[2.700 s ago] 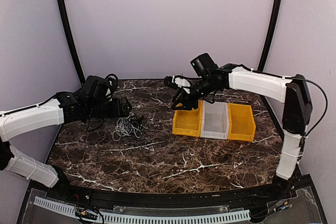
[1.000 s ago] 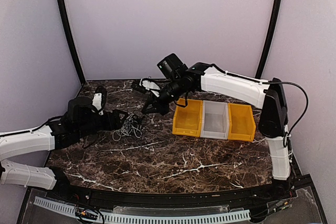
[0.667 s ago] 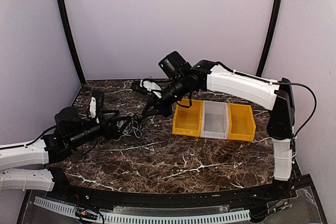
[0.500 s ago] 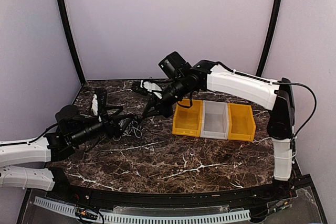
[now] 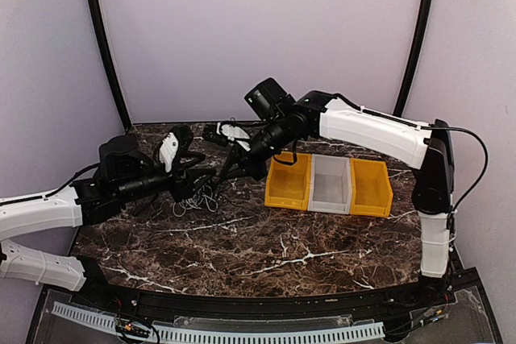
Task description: Untangle the cables
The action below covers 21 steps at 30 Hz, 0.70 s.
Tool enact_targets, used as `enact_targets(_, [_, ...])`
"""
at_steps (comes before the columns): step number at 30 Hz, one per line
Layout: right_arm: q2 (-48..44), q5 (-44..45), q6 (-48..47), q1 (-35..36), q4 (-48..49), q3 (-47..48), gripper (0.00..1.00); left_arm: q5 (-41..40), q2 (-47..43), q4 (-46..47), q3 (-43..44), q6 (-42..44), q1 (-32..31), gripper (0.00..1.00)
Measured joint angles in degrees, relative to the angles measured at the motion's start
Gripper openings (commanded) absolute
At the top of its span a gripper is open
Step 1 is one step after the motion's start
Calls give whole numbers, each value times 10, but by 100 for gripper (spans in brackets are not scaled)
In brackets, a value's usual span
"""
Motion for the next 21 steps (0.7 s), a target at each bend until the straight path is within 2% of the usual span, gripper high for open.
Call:
enact_targets(5, [-11,0,-2,0,0,0,0,3,24,-54,14,45,0,50])
enact_targets(10, [-15,0,-2,0,0,0,0,3,33,-71,16,70,0,41])
enact_targets(20, [-15,0,-2,0,1,-1,0,-25,52,-61,18,105,0,7])
enact_targets(21, [-15,0,-2,0,1,-1,3,-29,51,-57,18,107,0,2])
